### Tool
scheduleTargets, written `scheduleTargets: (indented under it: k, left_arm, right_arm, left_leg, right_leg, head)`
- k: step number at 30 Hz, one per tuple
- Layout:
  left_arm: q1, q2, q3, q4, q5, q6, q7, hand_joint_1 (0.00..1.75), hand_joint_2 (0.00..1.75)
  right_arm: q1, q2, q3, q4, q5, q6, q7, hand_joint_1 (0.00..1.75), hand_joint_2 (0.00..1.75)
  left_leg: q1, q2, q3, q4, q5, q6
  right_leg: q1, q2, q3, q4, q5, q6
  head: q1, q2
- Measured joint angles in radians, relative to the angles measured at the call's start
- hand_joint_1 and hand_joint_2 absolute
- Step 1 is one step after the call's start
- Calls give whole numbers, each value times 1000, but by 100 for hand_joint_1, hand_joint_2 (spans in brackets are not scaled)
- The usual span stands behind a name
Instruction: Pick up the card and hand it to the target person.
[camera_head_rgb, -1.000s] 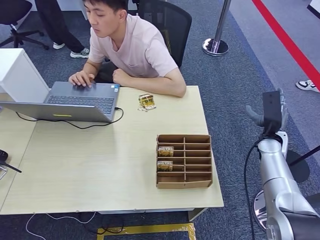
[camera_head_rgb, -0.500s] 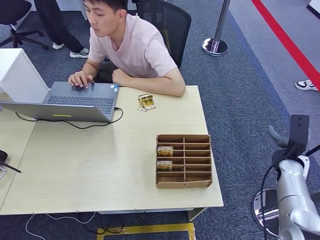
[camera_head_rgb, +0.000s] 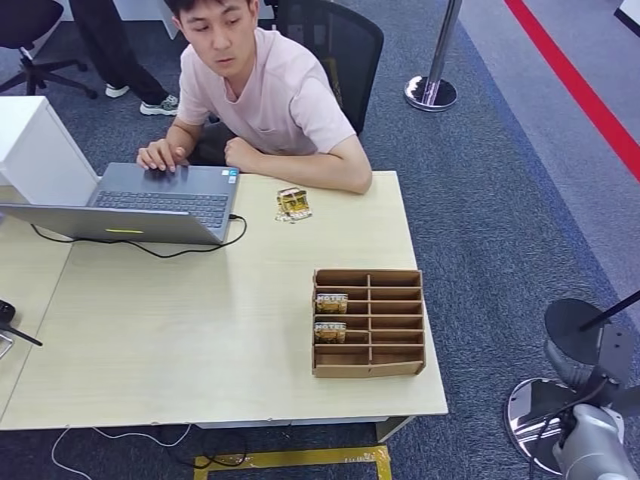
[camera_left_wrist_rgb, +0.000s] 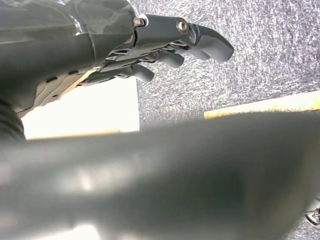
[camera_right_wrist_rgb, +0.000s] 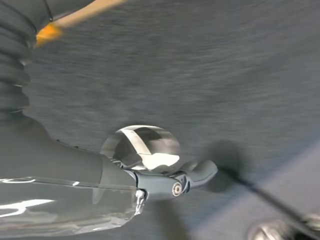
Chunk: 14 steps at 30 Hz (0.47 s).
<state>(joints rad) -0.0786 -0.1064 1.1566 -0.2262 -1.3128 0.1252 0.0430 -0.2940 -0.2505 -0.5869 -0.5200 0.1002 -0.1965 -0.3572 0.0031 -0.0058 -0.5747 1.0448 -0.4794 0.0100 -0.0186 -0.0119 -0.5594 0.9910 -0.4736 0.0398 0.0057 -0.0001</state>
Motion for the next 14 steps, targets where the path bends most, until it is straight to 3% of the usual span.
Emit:
scheduleTargets:
  k: [4,8,14]
  left_arm:
    - [1,0,0,0,1,0,-6,0,175]
    - [1,1,0,0,-12,0,-7,0,175]
    - [-2,2,-1,0,-28,-2,-3,0,175]
  right_arm:
    - [97,40,-33,131,10,8,195,0,0]
    - [186,84,-55,217,12,16,242,0,0]
    - [213,98,-63,259,46,18,324,0,0]
  left_leg:
    - [3,-3,0,0,-1,-1]
    - [3,-4,-1,-1,-2,-3]
    - [2,0,1,-1,-2,-3]
  right_leg:
    - [3,-4,3,-1,-2,-1]
    - [3,-4,3,-1,-3,-2]
    - [2,0,2,-1,-3,-2]
  head:
    - [0,0]
    - [0,0]
    - [0,0]
